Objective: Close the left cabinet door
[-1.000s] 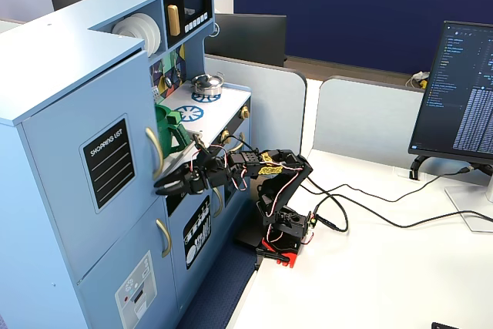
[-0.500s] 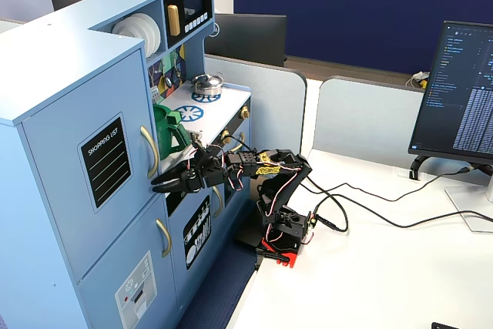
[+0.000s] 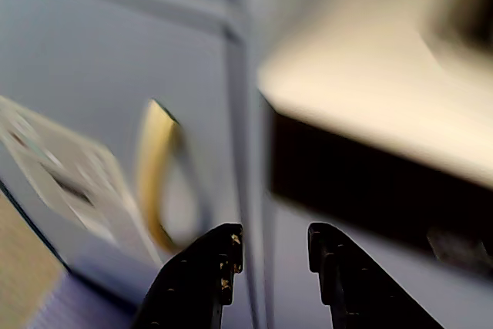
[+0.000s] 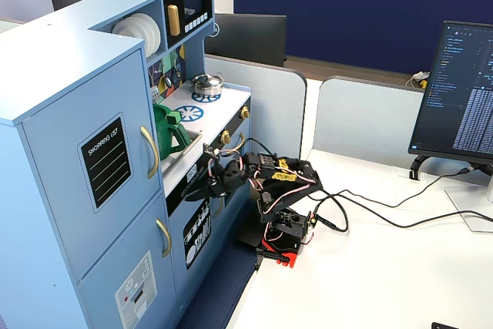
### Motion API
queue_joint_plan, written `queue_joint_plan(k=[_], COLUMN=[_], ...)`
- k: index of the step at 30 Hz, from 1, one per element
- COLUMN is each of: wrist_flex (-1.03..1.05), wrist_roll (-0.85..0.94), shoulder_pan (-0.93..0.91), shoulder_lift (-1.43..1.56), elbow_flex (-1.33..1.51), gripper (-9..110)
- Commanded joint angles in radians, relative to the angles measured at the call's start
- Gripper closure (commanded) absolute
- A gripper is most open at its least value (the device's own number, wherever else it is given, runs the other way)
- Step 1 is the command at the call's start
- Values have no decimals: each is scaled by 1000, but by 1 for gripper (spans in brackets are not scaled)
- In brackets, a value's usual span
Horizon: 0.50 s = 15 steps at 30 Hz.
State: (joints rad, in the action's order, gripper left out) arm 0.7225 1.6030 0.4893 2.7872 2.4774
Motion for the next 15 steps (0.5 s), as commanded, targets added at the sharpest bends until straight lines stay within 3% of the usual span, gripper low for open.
queue_joint_plan(k=[1,5,15], wrist_flex=[143,282,371], wrist_roll=[-20,0,-15], shoulder_pan=[-143,-290,-512], shoulder_lift=[196,282,296], elbow_flex=[110,238,502], gripper=[102,102,102])
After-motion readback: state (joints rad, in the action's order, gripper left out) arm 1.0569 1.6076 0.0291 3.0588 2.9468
